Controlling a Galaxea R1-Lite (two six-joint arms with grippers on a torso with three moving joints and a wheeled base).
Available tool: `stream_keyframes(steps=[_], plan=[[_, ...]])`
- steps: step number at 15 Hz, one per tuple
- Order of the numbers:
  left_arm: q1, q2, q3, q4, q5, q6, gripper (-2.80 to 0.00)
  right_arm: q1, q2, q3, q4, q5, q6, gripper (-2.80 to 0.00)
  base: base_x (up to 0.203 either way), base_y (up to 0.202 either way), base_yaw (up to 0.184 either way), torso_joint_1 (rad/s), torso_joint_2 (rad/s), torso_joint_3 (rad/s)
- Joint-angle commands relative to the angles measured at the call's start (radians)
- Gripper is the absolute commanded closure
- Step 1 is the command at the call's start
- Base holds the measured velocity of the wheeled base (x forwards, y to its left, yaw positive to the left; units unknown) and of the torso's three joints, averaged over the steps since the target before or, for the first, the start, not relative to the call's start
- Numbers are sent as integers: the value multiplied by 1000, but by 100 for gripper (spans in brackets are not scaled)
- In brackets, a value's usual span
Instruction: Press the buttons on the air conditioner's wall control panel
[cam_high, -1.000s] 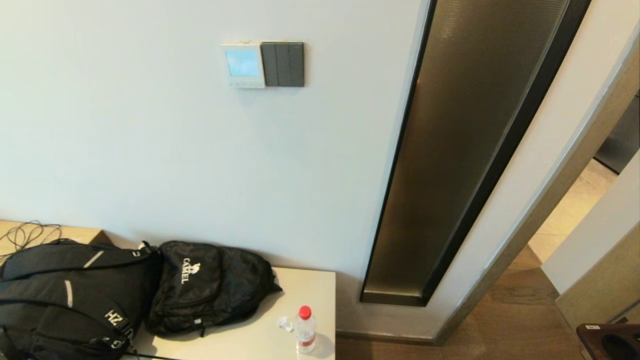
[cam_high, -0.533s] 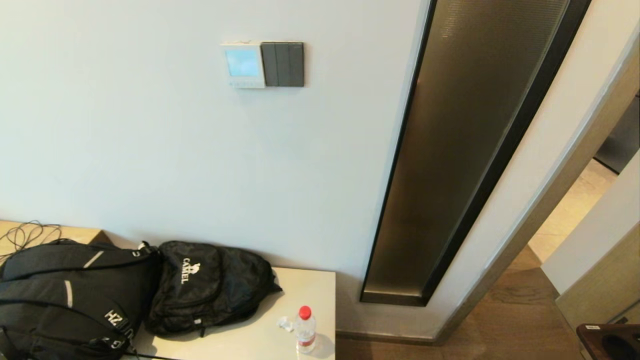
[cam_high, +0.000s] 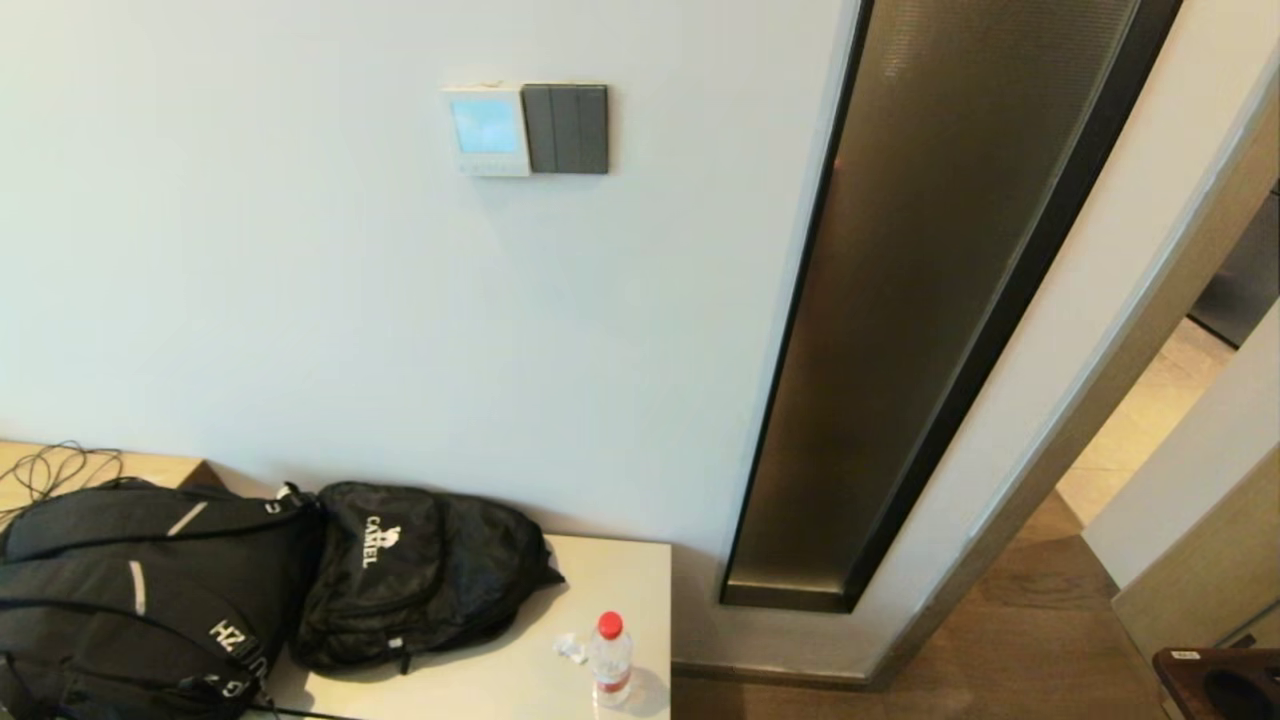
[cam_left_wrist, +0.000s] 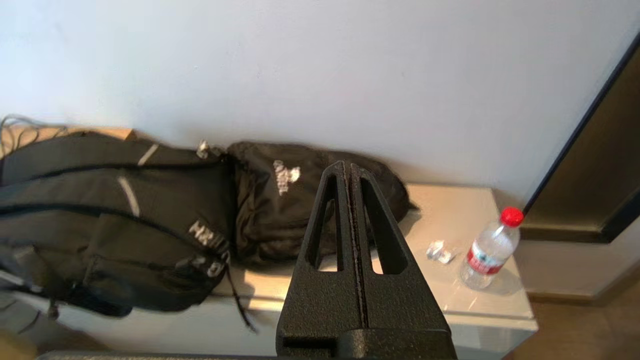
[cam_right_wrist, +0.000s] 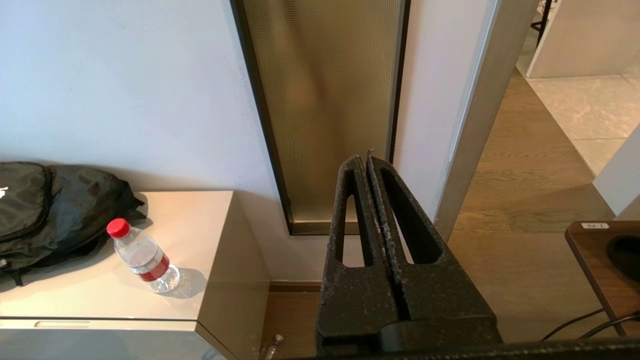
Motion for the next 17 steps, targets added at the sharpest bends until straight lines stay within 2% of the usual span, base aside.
stream_keyframes(steps=[1, 17], plan=[[-1, -3, 19, -12, 13, 1, 0, 0, 1, 2, 0, 0, 0, 0, 0, 0, 0, 0, 0, 0], [-1, -2, 21, -15, 21, -25, 0, 0, 1, 2, 0, 0, 1, 0, 0, 0, 0, 0, 0, 0]])
